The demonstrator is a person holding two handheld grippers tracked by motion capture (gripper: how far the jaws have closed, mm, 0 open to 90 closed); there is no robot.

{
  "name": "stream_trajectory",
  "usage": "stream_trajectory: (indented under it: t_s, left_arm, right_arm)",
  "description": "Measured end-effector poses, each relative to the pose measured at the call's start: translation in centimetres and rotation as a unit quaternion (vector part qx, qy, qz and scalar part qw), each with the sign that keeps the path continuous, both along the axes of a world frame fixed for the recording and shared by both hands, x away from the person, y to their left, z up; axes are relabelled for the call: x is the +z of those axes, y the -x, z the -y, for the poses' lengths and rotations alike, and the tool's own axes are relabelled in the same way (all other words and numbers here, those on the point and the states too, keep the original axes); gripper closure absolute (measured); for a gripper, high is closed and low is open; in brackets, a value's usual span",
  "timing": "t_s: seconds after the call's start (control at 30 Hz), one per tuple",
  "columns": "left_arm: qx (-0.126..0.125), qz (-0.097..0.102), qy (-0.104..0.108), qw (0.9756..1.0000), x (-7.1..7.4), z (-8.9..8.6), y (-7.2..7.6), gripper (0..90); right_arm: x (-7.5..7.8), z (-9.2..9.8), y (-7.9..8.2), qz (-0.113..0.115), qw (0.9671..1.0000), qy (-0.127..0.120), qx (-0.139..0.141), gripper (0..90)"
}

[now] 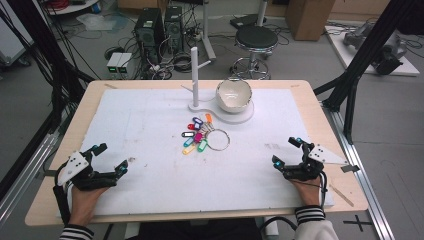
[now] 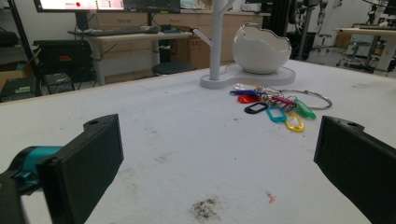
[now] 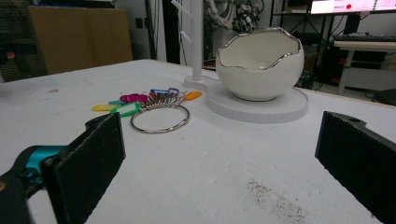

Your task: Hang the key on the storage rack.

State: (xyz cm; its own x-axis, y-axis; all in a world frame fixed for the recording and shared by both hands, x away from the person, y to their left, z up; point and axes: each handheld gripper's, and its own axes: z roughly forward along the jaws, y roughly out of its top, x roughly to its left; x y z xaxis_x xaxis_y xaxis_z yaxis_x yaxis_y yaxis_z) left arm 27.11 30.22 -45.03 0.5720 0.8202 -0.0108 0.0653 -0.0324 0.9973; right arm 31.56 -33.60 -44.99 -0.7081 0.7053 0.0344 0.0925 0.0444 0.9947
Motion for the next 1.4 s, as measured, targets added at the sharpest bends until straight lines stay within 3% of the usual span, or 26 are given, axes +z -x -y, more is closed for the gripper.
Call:
stream_trajectory:
  t_s: [0.7, 0.97, 1.0, 1.17, 1.4]
  left_arm:
    - [-0.003, 0.007, 0.001, 1.0, 0.0, 0.0, 0.1, 1.8]
    - [-0.003, 0.008, -0.001, 1.0, 0.0, 0.0, 0.1, 1.8]
    - [-0.002, 0.007, 0.001, 1.0, 0.0, 0.0, 0.1, 1.8]
    - [-0.002, 0.007, 0.0, 1.0, 0.0, 0.0, 0.1, 1.8]
    - [-0.002, 0.004, -0.001, 1.0, 0.0, 0.0, 0.1, 1.8]
  right_arm:
    - [0.0, 0.2, -0.1, -0.002, 0.9999, -0.01, -0.003, 1.0]
    - [0.6, 0.3, -0.5, -0.03, 0.9996, 0.001, 0.001, 1.0]
    - [1.1, 0.4, -0.6, -0.023, 0.9997, 0.003, 0.003, 1.0]
    - [3.5, 0.3, -1.1, -0.036, 0.999, 0.006, 0.025, 1.0]
    - [8.4, -0.9, -3.2, -0.037, 0.996, 0.039, 0.071, 1.1]
